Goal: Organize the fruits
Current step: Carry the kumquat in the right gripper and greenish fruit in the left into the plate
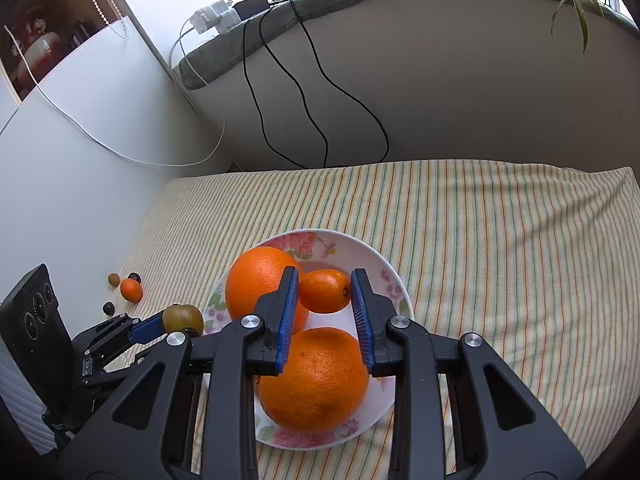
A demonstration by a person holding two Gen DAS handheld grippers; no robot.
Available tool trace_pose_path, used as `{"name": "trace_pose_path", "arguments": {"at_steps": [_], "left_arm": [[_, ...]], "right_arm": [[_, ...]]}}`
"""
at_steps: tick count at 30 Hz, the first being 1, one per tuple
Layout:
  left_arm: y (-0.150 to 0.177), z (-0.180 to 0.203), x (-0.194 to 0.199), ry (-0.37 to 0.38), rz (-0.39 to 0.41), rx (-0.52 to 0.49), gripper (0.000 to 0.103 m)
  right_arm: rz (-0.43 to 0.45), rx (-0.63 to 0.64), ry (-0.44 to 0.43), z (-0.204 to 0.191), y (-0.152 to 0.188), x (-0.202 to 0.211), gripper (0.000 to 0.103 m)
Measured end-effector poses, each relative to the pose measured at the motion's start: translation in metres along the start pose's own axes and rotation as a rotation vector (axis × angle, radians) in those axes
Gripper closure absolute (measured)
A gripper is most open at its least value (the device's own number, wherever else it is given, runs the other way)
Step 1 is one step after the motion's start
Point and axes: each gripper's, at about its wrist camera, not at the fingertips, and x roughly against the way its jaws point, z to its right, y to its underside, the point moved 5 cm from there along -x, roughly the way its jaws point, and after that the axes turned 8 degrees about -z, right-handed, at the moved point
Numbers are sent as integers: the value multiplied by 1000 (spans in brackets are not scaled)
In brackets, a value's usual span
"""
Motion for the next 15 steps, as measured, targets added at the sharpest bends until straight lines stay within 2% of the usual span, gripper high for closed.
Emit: {"name": "trace_pose_path", "arguments": {"at_steps": [15], "left_arm": [[-1, 5, -4, 0, -8, -11, 74]], "right_arm": [[-22, -24, -5, 7, 1, -10, 75]]}}
